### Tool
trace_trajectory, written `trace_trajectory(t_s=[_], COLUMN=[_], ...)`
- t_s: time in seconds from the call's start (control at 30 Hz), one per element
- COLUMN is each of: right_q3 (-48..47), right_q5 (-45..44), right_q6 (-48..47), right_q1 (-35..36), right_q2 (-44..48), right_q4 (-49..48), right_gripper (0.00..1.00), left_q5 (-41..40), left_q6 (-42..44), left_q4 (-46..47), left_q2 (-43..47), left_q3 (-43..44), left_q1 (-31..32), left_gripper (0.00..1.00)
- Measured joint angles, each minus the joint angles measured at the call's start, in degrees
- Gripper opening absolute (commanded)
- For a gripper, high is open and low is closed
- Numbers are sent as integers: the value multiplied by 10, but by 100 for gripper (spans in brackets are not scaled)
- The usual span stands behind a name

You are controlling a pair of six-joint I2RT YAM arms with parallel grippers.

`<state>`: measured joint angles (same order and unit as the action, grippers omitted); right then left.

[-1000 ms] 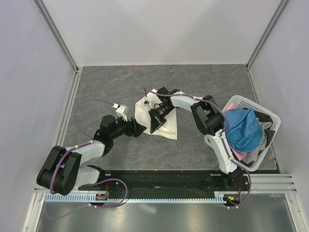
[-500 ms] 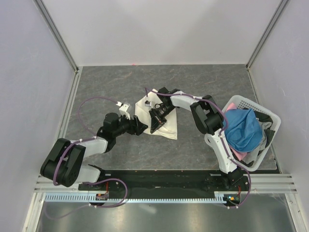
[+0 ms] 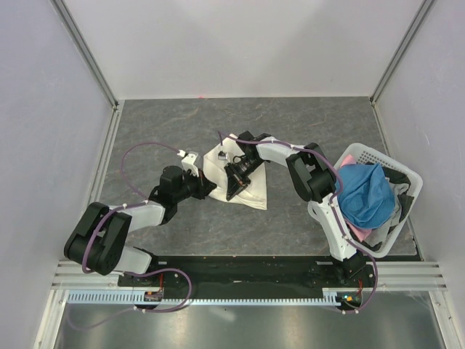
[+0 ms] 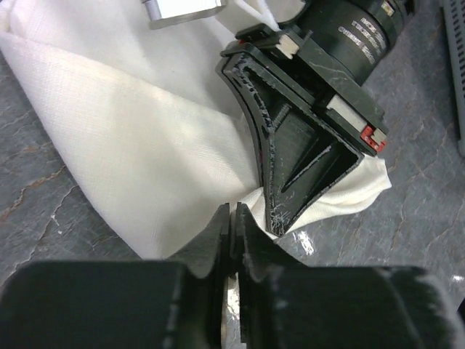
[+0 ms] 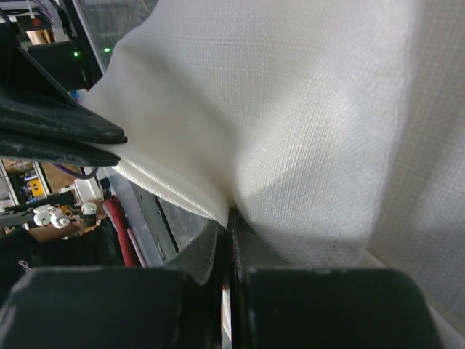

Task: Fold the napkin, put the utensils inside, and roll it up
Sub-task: Roll the napkin with the utensil

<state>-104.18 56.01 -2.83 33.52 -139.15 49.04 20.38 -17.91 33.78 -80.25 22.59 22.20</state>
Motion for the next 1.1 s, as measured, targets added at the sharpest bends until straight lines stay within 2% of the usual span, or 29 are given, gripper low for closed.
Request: trace_trajectory(t_s=[0.07, 0.2, 0.23, 0.37, 0.57, 0.73, 0.87, 1.0, 1.1], right_q3=[-1, -2, -2, 0, 52, 126, 219, 321, 364], right_q5=[1, 2, 2, 0, -31, -86, -172, -291, -370], right_q6=[1, 2, 3, 4, -1, -11, -27, -53, -73], right_q1=[-1, -4, -4, -7, -15, -16, -5, 40, 88], right_q2=[0, 0, 0, 10, 98, 212, 316, 405, 429], right_q4=[0, -3, -4, -9, -56, -113, -178, -245, -281], right_gripper=[2, 20, 22, 43, 57, 64, 66, 68, 68], left_q5=[-11, -38, -43, -60, -83, -83, -81, -73, -62], left_q6=[0, 0, 0, -1, -8, -23, -38, -50, -56], left_q4=[-13, -34, -40, -60, -86, -102, -116, -128, -137], left_q2=[0, 0, 0, -1, -11, -26, -40, -45, -51], left_q3=[7, 12, 12, 15, 23, 38, 56, 64, 71], left_q1=[1, 1, 1, 1, 0, -5, -15, -30, -39], left_gripper=[2, 2, 2, 2, 2, 2, 2, 2, 2])
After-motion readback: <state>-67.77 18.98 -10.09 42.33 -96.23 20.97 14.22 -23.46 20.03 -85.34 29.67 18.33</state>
